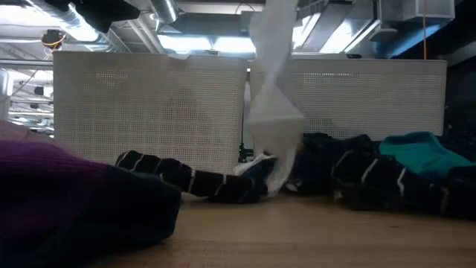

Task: Sort clothes
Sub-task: Put the white sock into the right white bin

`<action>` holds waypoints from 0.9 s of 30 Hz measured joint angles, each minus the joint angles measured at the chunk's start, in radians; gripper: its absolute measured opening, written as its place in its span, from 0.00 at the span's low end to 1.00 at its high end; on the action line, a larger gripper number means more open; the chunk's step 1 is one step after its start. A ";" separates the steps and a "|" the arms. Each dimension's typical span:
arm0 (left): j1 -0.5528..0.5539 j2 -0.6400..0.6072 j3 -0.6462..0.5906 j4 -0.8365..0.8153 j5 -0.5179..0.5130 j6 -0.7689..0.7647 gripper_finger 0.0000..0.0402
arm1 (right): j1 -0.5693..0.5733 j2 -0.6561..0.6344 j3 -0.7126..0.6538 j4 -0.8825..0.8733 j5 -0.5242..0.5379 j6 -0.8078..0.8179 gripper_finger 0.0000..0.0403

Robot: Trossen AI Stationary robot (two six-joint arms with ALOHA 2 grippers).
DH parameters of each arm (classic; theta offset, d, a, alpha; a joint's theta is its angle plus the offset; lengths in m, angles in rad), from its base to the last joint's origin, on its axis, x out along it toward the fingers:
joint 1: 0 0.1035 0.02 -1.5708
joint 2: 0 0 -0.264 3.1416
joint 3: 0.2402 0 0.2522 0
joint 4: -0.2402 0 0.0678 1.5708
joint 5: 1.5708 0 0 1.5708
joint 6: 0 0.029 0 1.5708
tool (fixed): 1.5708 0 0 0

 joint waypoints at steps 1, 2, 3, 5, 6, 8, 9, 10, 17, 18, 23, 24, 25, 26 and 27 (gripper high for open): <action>0.000 0.000 0.000 0.000 0.000 0.000 0.45 | -0.003 -0.014 0.000 0.000 0.021 0.000 0.04; 0.000 0.000 0.000 0.000 0.000 0.000 0.45 | -0.004 -0.027 0.000 0.001 0.047 0.000 0.04; 0.000 0.000 0.000 0.000 0.000 0.000 0.45 | -0.009 -0.041 0.000 0.000 0.074 -0.001 0.04; 0.000 0.000 0.000 0.000 0.000 0.002 0.45 | -0.017 -0.073 0.000 0.000 0.132 -0.004 0.04; 0.000 0.000 0.000 0.000 0.000 0.002 0.45 | -0.022 -0.087 0.000 0.000 0.158 -0.004 0.04; 0.000 0.000 0.000 0.000 0.000 0.003 0.45 | -0.038 -0.117 0.000 0.000 0.200 -0.004 0.04; 0.000 0.000 0.000 0.000 0.000 0.004 0.45 | -0.046 -0.130 0.000 0.001 0.218 -0.004 0.04; 0.000 0.000 0.000 0.000 0.000 0.004 0.45 | -0.056 -0.143 0.000 0.002 0.234 -0.004 0.04; 0.000 0.000 0.000 0.000 0.000 0.004 0.45 | -0.128 -0.213 0.000 0.014 0.385 -0.007 0.04; 0.000 0.000 0.000 0.000 0.000 0.006 0.45 | -0.139 -0.220 0.000 0.014 0.401 -0.011 0.04; 0.000 0.000 0.000 0.000 0.000 0.018 0.45 | -0.215 -0.254 0.000 0.014 0.432 -0.015 0.04; 0.000 0.000 0.000 0.000 0.000 0.018 0.45 | -0.233 -0.258 0.000 0.014 0.432 -0.015 0.04; 0.000 0.000 0.000 0.000 0.000 0.018 0.45 | -0.253 -0.263 0.000 0.014 0.433 -0.015 0.04; 0.000 0.000 0.000 0.000 0.000 0.017 0.45 | -0.272 -0.266 0.000 0.014 0.434 -0.015 0.04; 0.000 0.000 0.000 0.000 0.000 0.017 0.45 | -0.293 -0.269 0.000 0.014 0.438 -0.015 0.04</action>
